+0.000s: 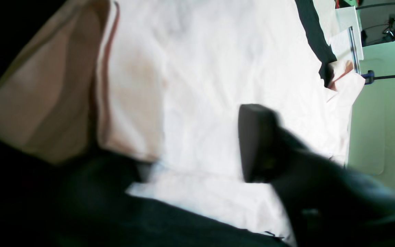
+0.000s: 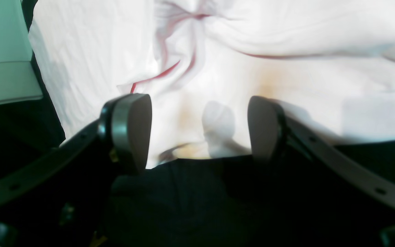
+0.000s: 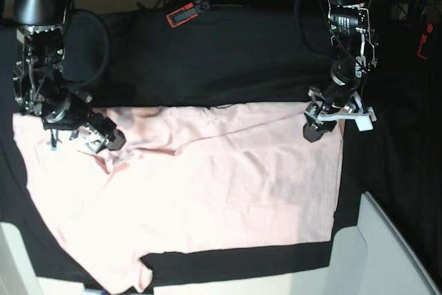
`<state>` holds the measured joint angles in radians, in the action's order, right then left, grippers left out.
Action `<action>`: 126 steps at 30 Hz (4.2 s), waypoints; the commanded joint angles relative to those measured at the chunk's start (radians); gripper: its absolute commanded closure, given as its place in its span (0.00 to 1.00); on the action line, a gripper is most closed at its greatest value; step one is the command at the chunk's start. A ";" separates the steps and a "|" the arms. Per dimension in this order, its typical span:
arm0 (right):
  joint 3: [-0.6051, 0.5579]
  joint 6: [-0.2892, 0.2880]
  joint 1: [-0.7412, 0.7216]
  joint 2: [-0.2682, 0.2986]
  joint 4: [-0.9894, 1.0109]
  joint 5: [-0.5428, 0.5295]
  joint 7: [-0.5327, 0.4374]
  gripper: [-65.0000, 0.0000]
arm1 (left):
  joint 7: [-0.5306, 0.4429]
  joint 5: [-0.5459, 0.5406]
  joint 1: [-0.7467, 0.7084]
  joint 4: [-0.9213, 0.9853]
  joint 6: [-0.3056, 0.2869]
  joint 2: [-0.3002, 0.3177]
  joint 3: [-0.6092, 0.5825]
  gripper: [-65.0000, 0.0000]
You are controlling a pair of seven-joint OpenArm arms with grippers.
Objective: Fold the T-shirt properly
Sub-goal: 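Lower the left gripper onto the shirt's folded edge corner, then grasp the edge with the left gripper and pull it toward the hem, then hold both collar-edge corners and pull them apart to stretch the shirt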
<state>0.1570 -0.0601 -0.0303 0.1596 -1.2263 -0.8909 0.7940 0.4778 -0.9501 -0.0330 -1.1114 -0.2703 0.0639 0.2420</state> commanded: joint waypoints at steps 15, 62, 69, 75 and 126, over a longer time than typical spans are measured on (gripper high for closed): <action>0.003 -0.080 -0.027 0.011 0.066 -0.015 -0.014 0.39 | -0.014 -0.014 0.035 -0.009 -0.013 0.014 0.001 1.00; -0.006 -0.177 -0.009 0.048 0.067 -0.014 -0.012 0.39 | -0.118 -0.014 0.278 0.264 0.111 0.035 -0.003 1.00; -0.006 -0.177 -0.009 0.079 0.055 -0.012 -0.014 0.39 | -0.115 -0.016 0.279 0.262 0.111 0.040 -0.002 0.96; -0.061 -0.177 0.016 0.159 -0.043 -0.012 -0.097 0.39 | -0.067 -0.020 0.261 0.173 0.111 0.070 -0.007 0.63; 0.329 -0.281 -0.107 0.225 0.471 -0.014 -0.207 0.17 | 0.080 0.262 -0.209 -0.321 0.108 0.104 0.001 0.46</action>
<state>0.4835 -0.3317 -0.1204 0.3668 -0.7467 -0.8940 0.5919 0.5758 -0.6773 -0.2466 -1.4193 -0.1562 0.1581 0.2398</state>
